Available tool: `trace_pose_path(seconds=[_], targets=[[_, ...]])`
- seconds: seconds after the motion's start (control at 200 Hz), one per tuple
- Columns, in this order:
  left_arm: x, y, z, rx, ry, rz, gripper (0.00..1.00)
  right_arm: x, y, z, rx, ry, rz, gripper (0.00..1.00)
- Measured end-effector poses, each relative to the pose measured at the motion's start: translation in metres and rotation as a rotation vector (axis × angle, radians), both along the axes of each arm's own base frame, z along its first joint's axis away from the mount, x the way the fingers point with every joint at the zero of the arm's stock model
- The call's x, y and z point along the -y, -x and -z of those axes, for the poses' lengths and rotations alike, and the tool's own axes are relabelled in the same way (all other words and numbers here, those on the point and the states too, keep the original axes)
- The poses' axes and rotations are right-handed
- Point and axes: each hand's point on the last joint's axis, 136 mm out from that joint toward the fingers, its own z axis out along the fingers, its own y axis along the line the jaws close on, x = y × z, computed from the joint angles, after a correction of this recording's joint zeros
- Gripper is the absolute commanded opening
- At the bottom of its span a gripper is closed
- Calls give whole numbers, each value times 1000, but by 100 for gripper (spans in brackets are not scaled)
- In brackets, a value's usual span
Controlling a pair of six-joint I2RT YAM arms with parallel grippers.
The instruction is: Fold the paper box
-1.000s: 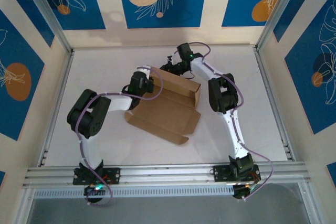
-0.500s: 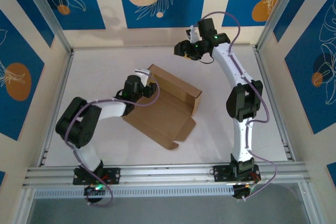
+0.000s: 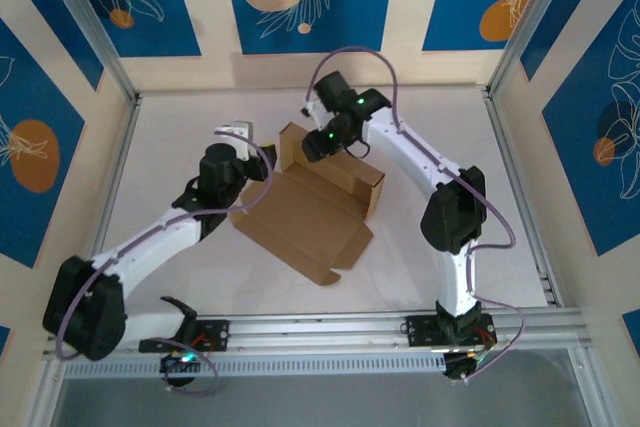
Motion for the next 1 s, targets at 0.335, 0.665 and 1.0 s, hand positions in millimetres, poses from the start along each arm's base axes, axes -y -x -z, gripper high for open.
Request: trace_pose_path(seconds=[0.335, 0.665, 1.0], targets=[[-31, 23, 4, -53, 20, -76, 66, 23, -8, 1, 92, 156, 2, 43], [-36, 23, 11, -87, 31, -94, 66, 56, -72, 18, 15, 67, 178, 35], [-42, 26, 6, -105, 20, -107, 69, 138, -95, 102, -320, -126, 512, 40]])
